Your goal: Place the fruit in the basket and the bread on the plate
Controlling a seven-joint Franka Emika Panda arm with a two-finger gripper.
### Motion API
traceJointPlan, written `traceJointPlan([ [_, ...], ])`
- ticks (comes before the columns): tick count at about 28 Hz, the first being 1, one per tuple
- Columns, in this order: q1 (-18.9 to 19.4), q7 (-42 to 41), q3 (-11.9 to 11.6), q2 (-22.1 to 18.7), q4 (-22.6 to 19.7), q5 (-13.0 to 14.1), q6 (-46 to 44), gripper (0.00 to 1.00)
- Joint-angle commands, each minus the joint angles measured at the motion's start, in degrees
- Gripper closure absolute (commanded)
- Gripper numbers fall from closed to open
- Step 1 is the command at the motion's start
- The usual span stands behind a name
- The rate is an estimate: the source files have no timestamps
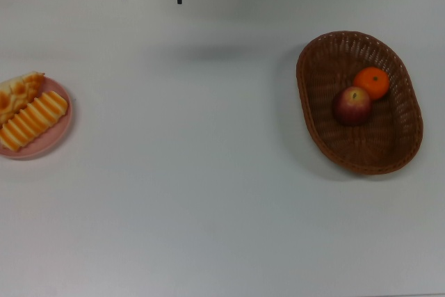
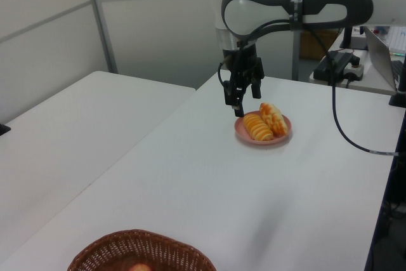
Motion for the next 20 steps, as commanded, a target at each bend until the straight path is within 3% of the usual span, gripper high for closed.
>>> traceJointPlan([
  [1,-2.71,-1.2,2.63,-0.99,-0.83,-0.15,-0.63,0.0],
  [20,-2.27,-1.28,1.05,-0.9,-0.66,-0.06,-0.1,0.0],
])
